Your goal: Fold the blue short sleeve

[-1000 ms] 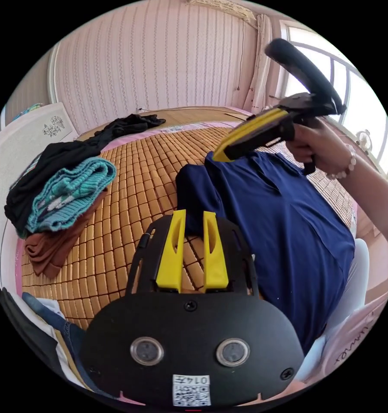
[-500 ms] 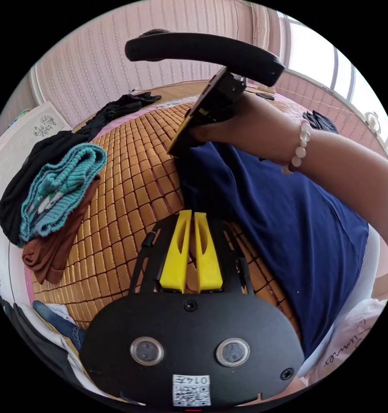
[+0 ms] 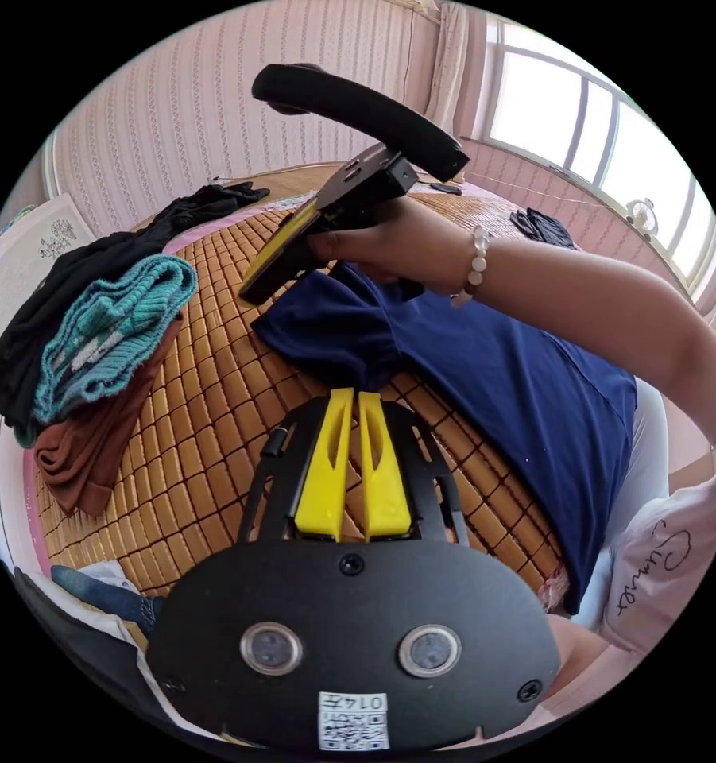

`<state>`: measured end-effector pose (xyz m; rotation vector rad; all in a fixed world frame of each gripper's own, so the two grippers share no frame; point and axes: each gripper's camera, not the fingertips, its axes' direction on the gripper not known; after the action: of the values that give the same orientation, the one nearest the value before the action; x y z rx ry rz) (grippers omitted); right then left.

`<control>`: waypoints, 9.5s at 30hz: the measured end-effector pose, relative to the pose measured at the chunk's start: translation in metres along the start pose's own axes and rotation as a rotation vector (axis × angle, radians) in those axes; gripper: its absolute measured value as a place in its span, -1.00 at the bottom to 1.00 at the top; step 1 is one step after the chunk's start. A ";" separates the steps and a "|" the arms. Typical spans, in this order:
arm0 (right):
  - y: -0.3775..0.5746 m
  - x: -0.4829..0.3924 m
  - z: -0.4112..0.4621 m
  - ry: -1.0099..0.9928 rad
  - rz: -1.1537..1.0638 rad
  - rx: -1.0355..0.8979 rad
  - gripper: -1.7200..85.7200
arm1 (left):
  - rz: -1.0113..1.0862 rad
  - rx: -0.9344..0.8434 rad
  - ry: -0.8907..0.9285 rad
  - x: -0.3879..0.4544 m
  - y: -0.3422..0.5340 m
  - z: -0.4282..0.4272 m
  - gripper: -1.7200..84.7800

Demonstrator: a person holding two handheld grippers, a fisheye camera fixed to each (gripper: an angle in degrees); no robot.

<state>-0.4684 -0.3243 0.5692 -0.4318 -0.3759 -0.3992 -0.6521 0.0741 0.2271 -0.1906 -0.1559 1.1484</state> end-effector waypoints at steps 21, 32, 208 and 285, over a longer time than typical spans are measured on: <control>-0.004 0.005 0.015 -0.100 0.040 -0.064 -0.97 | 0.041 -0.043 -0.039 -0.007 -0.002 0.017 -0.98; 0.007 0.015 -0.007 -0.262 0.007 -0.015 -0.98 | 0.074 -0.145 -0.125 -0.001 0.006 0.017 -0.98; 0.371 0.056 -0.297 -0.214 0.220 -0.023 -0.79 | -0.296 0.192 -0.185 0.086 0.087 -0.189 -0.79; 0.099 0.172 -0.099 -0.127 0.296 -0.017 -0.80 | 0.030 -0.011 -0.173 0.115 -0.049 0.026 -0.98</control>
<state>-0.2513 -0.3375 0.5271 -0.5221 -0.4247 -0.0867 -0.5679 0.1617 0.2667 -0.1036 -0.3135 1.1940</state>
